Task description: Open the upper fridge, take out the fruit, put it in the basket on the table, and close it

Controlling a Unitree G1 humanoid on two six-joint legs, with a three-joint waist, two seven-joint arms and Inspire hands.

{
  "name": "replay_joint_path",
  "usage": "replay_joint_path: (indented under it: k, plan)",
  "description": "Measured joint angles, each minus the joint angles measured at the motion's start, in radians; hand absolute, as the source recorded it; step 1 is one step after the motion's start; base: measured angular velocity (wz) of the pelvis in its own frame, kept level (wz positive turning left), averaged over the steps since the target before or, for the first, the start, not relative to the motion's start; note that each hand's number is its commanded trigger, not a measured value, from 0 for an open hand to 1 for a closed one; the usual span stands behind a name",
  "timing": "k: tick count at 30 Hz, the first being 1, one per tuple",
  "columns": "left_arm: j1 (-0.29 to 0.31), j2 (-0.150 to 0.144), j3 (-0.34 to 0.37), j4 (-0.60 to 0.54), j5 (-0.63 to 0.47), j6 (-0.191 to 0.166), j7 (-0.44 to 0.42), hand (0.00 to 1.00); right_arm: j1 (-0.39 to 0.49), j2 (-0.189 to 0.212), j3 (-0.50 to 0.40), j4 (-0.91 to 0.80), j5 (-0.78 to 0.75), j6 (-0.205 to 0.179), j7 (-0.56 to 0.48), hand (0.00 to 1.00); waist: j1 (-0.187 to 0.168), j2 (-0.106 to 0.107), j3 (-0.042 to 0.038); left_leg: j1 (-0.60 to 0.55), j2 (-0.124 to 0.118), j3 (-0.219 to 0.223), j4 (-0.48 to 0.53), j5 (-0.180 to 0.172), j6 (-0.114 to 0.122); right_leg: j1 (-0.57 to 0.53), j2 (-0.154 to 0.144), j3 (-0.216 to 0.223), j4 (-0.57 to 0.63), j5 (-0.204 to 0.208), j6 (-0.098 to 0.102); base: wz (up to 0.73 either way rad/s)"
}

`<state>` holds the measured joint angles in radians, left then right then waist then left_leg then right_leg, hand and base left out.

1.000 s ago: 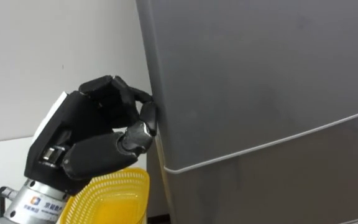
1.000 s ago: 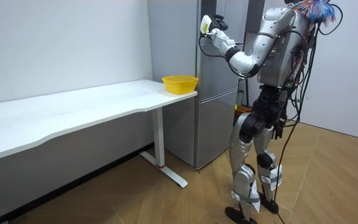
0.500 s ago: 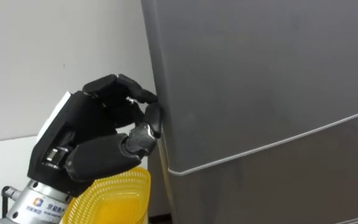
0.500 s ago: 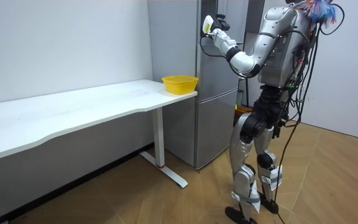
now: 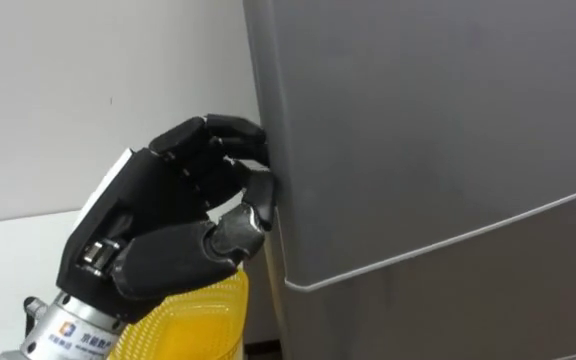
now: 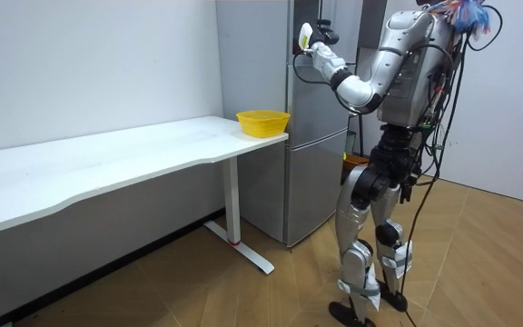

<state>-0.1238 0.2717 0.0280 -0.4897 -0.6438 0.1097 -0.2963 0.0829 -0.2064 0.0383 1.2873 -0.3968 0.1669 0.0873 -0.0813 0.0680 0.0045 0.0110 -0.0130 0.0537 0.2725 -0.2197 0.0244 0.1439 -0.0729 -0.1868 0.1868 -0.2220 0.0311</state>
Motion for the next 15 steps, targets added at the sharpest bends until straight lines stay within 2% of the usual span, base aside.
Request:
replay_joint_path:
  k: [5, 15]
  plan:
    - [0.000, 0.016, -0.007, 0.000, -0.030, 0.000, -0.022, 0.00, 0.000, -0.006, 0.005, 0.000, 0.000, -0.001, 0.000, 0.00, 0.000, 0.000, -0.0001, 0.000, 0.000, 0.000, 0.001, 0.000, 0.000, 0.001, 0.001, 0.009, 0.001, 0.000, 0.000, 0.00]
    - [0.000, 0.019, -0.041, 0.000, -0.074, -0.017, -0.076, 0.00, 0.010, -0.012, 0.010, -0.003, 0.000, 0.000, 0.003, 0.00, -0.003, 0.001, -0.0003, -0.002, 0.000, 0.001, 0.002, 0.000, 0.000, 0.003, 0.004, 0.021, 0.002, 0.000, 0.000, 0.00]
